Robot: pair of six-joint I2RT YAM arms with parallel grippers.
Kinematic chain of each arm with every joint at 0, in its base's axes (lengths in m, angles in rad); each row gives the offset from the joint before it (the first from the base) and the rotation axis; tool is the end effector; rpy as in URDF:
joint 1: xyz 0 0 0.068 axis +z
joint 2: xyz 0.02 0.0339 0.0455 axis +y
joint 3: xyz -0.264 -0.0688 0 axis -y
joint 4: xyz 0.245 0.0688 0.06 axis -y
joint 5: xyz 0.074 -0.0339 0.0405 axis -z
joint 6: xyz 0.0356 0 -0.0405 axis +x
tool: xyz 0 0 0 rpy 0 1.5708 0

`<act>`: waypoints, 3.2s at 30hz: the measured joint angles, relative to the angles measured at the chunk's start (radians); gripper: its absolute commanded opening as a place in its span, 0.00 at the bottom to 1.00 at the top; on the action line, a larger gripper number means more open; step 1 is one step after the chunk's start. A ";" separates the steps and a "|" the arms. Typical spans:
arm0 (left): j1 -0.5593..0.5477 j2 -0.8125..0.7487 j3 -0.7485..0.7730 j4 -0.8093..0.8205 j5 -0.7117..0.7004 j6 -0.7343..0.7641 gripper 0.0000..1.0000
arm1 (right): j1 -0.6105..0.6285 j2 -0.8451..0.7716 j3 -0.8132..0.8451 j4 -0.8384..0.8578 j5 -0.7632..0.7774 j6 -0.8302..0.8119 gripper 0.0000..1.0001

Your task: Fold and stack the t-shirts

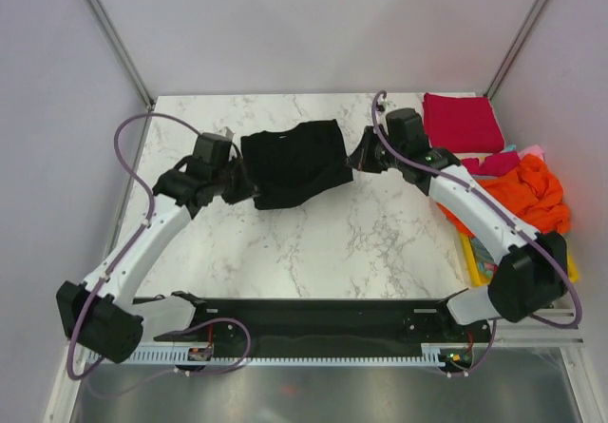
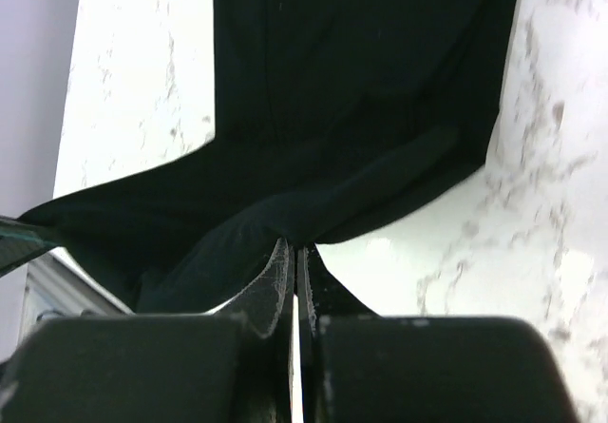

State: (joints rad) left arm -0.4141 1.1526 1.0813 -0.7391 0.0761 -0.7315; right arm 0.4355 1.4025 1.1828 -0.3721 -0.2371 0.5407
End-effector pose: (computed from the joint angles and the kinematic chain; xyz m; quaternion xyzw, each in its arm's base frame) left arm 0.2158 -0.0978 0.3178 -0.1327 0.9185 -0.2307 0.2925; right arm 0.2849 0.1418 0.3183 -0.0095 0.8781 0.3111 0.3634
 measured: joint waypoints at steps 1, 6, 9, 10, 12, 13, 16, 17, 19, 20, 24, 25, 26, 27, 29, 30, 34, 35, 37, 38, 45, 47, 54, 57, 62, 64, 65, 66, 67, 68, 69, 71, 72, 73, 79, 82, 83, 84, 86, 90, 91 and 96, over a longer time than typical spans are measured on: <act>0.018 0.040 0.045 0.001 0.000 0.016 0.02 | -0.002 0.040 0.043 -0.003 0.008 -0.007 0.00; 0.117 0.233 0.253 -0.017 0.010 0.083 0.02 | -0.019 0.245 0.255 -0.046 0.033 -0.034 0.00; 0.167 0.355 0.351 -0.015 0.013 0.109 0.02 | -0.037 0.369 0.391 -0.067 0.036 -0.048 0.00; 0.181 0.393 0.382 -0.018 0.013 0.115 0.02 | -0.043 0.413 0.444 -0.080 0.035 -0.051 0.00; 0.202 0.457 0.433 -0.019 0.014 0.124 0.02 | -0.055 0.494 0.538 -0.098 0.031 -0.056 0.00; 0.212 0.490 0.460 -0.021 0.020 0.129 0.02 | -0.062 0.537 0.593 -0.105 0.026 -0.058 0.00; 0.238 0.582 0.558 -0.033 0.042 0.138 0.02 | -0.080 0.664 0.748 -0.138 0.013 -0.063 0.00; 0.245 0.615 0.595 -0.037 0.049 0.142 0.02 | -0.086 0.700 0.790 -0.147 0.009 -0.065 0.00; 0.258 0.675 0.656 -0.039 0.062 0.149 0.04 | -0.098 0.771 0.869 -0.168 0.002 -0.066 0.00; 0.265 0.710 0.689 -0.043 0.067 0.153 0.04 | -0.104 0.802 0.901 -0.174 -0.002 -0.066 0.00; 0.291 0.870 0.822 -0.043 0.091 0.163 0.04 | -0.119 0.926 1.008 -0.182 -0.006 -0.057 0.28; 0.296 0.904 0.845 -0.044 0.092 0.163 0.05 | -0.120 0.960 1.034 -0.176 -0.005 -0.056 0.34; 0.300 0.948 0.870 -0.045 0.093 0.163 0.09 | -0.122 0.996 1.061 -0.166 -0.005 -0.055 0.45; 0.314 0.994 0.894 -0.047 0.093 0.163 0.14 | -0.125 1.037 1.091 -0.155 -0.006 -0.050 0.45; 0.336 1.088 0.963 -0.058 0.100 0.158 0.23 | -0.131 1.116 1.154 -0.118 -0.020 -0.047 0.59; 0.349 1.136 0.998 -0.058 0.103 0.156 0.25 | -0.134 1.156 1.184 -0.103 -0.027 -0.040 0.66; 0.393 1.244 1.073 -0.068 0.108 0.152 0.72 | -0.157 1.214 1.187 -0.066 -0.036 -0.038 0.85; 0.402 1.249 1.075 -0.072 0.108 0.157 0.82 | -0.167 1.205 1.153 -0.045 -0.038 -0.038 0.87; 0.417 1.249 1.085 -0.087 0.111 0.163 0.85 | -0.194 1.152 1.022 0.013 -0.053 -0.037 0.89; 0.421 1.246 1.091 -0.089 0.111 0.166 0.87 | -0.212 1.123 0.953 0.053 -0.081 -0.031 0.92; 0.416 1.056 0.903 -0.097 0.104 0.192 0.87 | -0.285 1.057 0.827 0.126 -0.198 -0.033 0.98; 0.413 0.934 0.790 -0.092 0.109 0.204 0.86 | -0.282 1.071 0.844 0.131 -0.243 -0.031 0.98; 0.405 0.497 0.426 -0.035 0.127 0.264 0.86 | -0.227 1.150 0.929 0.160 -0.340 -0.018 0.95; 0.404 0.360 0.279 -0.008 0.129 0.299 0.86 | -0.188 1.178 0.961 0.169 -0.353 -0.015 0.82; 0.403 0.286 0.113 0.010 0.101 0.330 0.84 | -0.141 1.237 1.019 0.188 -0.386 -0.001 0.44; 0.403 0.286 0.078 0.018 0.095 0.331 0.84 | -0.132 1.275 1.047 0.196 -0.404 0.015 0.09; 0.403 0.283 0.069 0.020 0.092 0.331 0.84 | -0.130 1.291 1.055 0.204 -0.416 0.023 0.00; 0.401 0.277 0.058 0.028 0.089 0.331 0.84 | -0.130 1.300 1.059 0.208 -0.426 0.036 0.00; 0.401 0.266 0.051 0.035 0.084 0.332 0.84 | -0.131 1.305 1.061 0.214 -0.435 0.042 0.00; 0.400 0.252 0.047 0.041 0.082 0.334 0.84 | -0.131 1.305 1.059 0.215 -0.438 0.042 0.00; 0.399 0.236 0.045 0.044 0.079 0.337 0.84 | -0.132 1.304 1.056 0.216 -0.438 0.039 0.00; 0.396 0.198 0.042 0.048 0.081 0.340 0.84 | -0.136 1.283 1.033 0.212 -0.423 0.020 0.00; 0.395 0.181 0.040 0.052 0.085 0.340 0.84 | -0.137 1.271 1.023 0.197 -0.412 0.004 0.00; 0.395 0.156 0.029 0.063 0.094 0.340 0.84 | -0.140 1.256 1.014 0.172 -0.396 -0.018 0.00; 0.391 -0.047 -0.117 0.070 0.144 0.340 0.84 | -0.241 1.146 0.964 0.025 -0.350 -0.120 0.00; 0.389 -0.156 -0.181 0.029 0.143 0.338 0.84 | -0.340 1.103 0.994 -0.061 -0.315 -0.185 0.00; 0.389 -0.188 -0.194 0.010 0.142 0.336 0.84 | -0.370 1.099 1.020 -0.087 -0.304 -0.207 0.00; 0.389 -0.212 -0.200 -0.006 0.143 0.334 0.84 | -0.396 1.096 1.047 -0.107 -0.293 -0.228 0.00; 0.389 -0.260 -0.208 -0.029 0.159 0.329 0.84 | -0.457 1.092 1.101 -0.147 -0.275 -0.268 0.00; 0.388 -0.337 -0.249 -0.026 0.163 0.311 0.84 | -0.549 1.088 1.196 -0.193 -0.243 -0.318 0.00; 0.388 -0.346 -0.255 -0.027 0.162 0.309 0.84 | -0.565 1.088 1.222 -0.202 -0.238 -0.326 0.00; 0.388 -0.375 -0.264 -0.026 0.148 0.297 0.84 | -0.602 1.085 1.311 -0.220 -0.235 -0.359 0.00</act>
State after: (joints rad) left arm -0.0265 0.7780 0.8169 -0.7654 0.2237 -0.4343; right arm -0.1665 2.4878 2.4939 -0.5922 -0.4721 0.1818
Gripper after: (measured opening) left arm 0.841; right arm 0.033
